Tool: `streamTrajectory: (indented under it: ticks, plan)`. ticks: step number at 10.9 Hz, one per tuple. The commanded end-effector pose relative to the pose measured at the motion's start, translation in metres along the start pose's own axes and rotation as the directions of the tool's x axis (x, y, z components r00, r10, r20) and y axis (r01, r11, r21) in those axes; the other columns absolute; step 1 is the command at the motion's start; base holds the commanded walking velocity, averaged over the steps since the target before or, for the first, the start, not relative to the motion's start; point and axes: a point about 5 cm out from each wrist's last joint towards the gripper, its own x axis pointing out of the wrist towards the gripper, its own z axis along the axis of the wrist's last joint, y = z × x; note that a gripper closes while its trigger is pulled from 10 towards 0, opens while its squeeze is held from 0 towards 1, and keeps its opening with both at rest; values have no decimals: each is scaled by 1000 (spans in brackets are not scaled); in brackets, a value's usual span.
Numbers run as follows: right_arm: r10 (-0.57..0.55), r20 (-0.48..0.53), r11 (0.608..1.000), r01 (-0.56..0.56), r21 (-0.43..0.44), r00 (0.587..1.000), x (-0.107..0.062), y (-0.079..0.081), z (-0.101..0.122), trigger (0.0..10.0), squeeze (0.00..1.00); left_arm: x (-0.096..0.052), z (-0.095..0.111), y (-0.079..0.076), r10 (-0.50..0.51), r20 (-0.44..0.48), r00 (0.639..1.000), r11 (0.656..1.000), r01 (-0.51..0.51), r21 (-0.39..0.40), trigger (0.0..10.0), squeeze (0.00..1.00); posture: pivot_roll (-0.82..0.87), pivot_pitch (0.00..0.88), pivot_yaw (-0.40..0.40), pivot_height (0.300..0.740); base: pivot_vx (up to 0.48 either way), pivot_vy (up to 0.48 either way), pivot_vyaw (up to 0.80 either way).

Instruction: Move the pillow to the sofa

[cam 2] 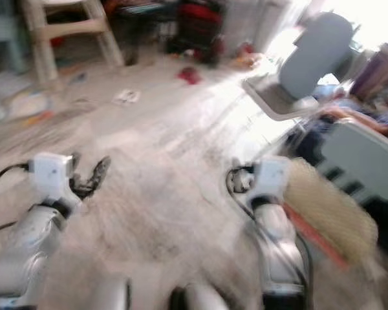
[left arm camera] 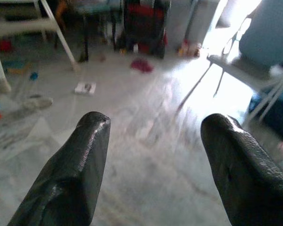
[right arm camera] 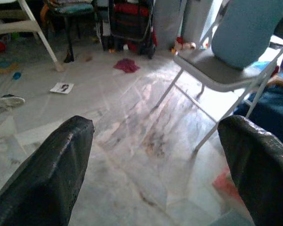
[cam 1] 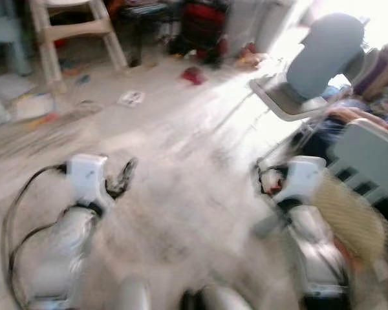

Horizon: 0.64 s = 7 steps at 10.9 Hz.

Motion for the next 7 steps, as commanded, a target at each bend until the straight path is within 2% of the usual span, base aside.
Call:
streamTrajectory:
  ticks: [1,3,4,7]
  plan:
    - [-40,10,999,40,-18,999,-1,-14,0,10000,0,3,-3,-8,-9,-20,1000,1000,9,-9,10000,0,41,113,-98,740,0,0,0]
    - [-80,28,997,79,20,996,3,-15,0,10000,0,8,-3,-7,-34,-44,998,999,35,27,10000,0,53,91,-44,740,0,0,0]
    - [-107,42,994,106,35,993,6,-16,1,10000,0,13,1,-5,-48,-33,998,996,50,68,10000,0,56,82,-22,740,0,0,0]
    - [-167,75,985,163,51,983,9,-19,3,10000,0,31,18,-3,-74,-3,997,993,74,89,10000,0,45,69,35,740,0,0,0]
